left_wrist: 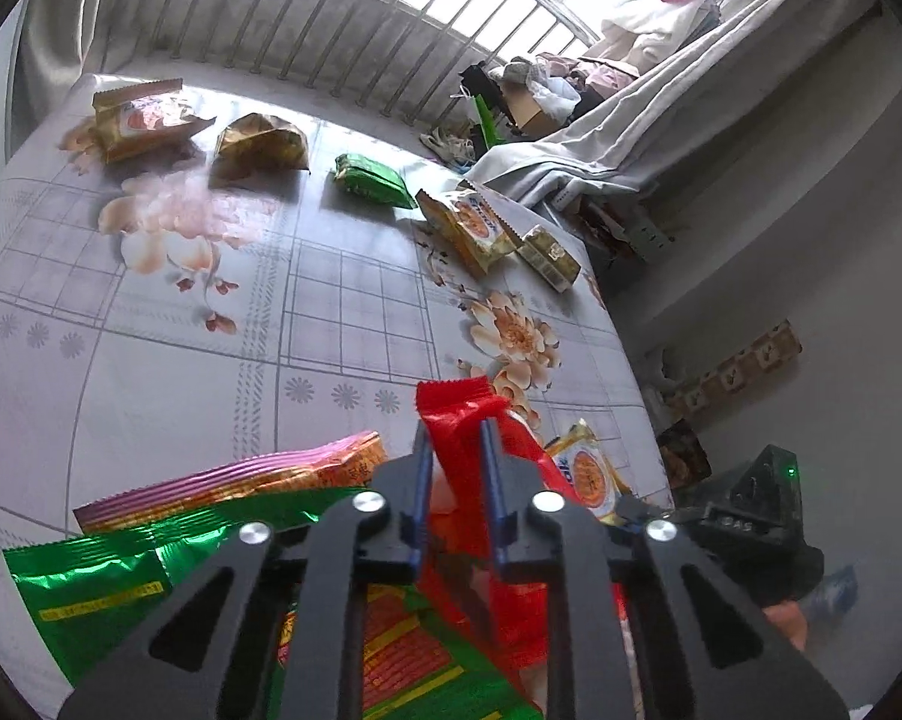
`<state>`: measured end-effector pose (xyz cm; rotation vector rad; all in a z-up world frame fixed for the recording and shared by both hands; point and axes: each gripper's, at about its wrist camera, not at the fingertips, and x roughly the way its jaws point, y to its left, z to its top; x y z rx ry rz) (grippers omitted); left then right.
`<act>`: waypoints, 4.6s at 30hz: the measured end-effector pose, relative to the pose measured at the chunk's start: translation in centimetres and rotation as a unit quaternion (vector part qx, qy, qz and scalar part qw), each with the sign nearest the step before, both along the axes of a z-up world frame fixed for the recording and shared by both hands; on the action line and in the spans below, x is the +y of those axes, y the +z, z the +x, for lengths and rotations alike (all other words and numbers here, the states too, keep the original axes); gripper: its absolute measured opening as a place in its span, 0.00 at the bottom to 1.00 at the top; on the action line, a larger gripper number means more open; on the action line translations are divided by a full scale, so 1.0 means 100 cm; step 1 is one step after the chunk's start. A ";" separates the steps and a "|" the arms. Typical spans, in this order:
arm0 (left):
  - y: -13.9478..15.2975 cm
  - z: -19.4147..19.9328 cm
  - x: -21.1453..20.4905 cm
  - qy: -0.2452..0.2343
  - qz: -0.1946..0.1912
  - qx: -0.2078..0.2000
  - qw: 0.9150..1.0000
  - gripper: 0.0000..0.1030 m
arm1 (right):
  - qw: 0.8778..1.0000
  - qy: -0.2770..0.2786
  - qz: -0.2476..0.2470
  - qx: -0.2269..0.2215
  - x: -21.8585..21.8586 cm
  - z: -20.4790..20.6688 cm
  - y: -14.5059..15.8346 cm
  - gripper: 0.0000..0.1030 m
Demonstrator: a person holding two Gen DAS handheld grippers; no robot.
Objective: Collect trash
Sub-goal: 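Grasp the yellow Enaak snack packet with right tool while left tool grasps the red packet, then carry snack packet and red packet to the blue wastebasket and open both tools, then move both open tools back over the table toward the white tissue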
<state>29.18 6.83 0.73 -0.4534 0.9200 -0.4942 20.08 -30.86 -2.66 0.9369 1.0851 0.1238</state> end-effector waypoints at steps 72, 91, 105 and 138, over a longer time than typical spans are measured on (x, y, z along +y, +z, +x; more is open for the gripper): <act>0.135 -0.161 -0.160 -0.079 0.012 -0.168 0.982 0.03 | 0.961 -0.189 0.046 -0.199 -0.120 -0.201 0.055 0.05; 0.014 -0.141 -0.438 -0.309 0.107 -0.025 0.945 0.04 | 0.900 -0.434 -0.027 -0.030 -0.244 -0.306 -0.054 0.05; -0.089 -0.132 -0.592 -0.374 0.200 0.014 0.905 0.06 | 0.882 -0.467 0.008 0.059 -0.323 -0.276 -0.148 0.12; 0.066 -0.184 -0.458 -0.382 0.148 -0.099 0.907 0.77 | 0.938 -0.320 -0.128 0.027 -0.219 -0.314 -0.057 0.66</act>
